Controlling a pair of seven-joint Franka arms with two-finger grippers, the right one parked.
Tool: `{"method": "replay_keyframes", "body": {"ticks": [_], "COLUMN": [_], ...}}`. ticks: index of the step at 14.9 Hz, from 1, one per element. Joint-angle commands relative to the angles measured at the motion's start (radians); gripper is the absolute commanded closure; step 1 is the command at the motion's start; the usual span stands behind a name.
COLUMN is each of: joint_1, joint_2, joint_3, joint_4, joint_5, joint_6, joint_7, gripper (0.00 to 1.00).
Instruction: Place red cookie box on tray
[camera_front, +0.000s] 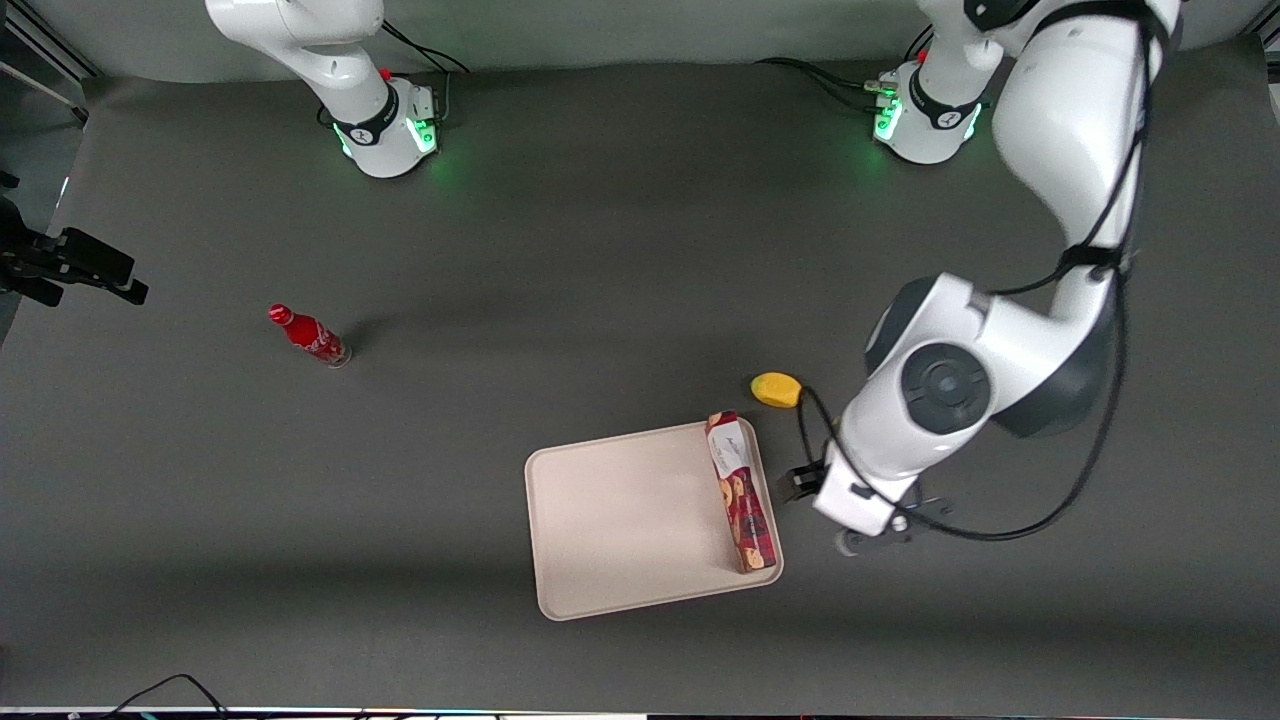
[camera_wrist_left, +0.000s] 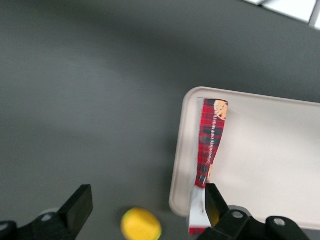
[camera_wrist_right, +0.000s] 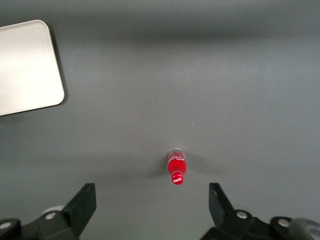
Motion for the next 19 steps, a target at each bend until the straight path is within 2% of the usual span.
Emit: {"method": "replay_keyframes", "body": {"ticks": [1,3,5,8,11,15,19], "joint_1": [0.093,0.143,0.162,0.136,0.075,0.027,0.016], "joint_2": [-0.164,-0.233,-0.289,-0.412,-0.630,-0.816,-0.799], "joint_3": [0.006,0.013,0.071,0.310,0.478,0.495,0.490], "joint_4": [-0.014,-0.012,-0.012,-0.065,-0.327,-0.581,-0.546], "joint_5": [-0.094,-0.117,-0.135,-0.293,-0.312,-0.293,-0.283], "joint_6": [-0.197,-0.333,-0.445,-0.556,-0.503,-0.371,-0.354], "joint_7": [0.099,0.251,0.389,0.608,0.769,0.782,0.788], "gripper": [0.00,0.00,0.00,0.00,0.00,0.00,0.00]}}
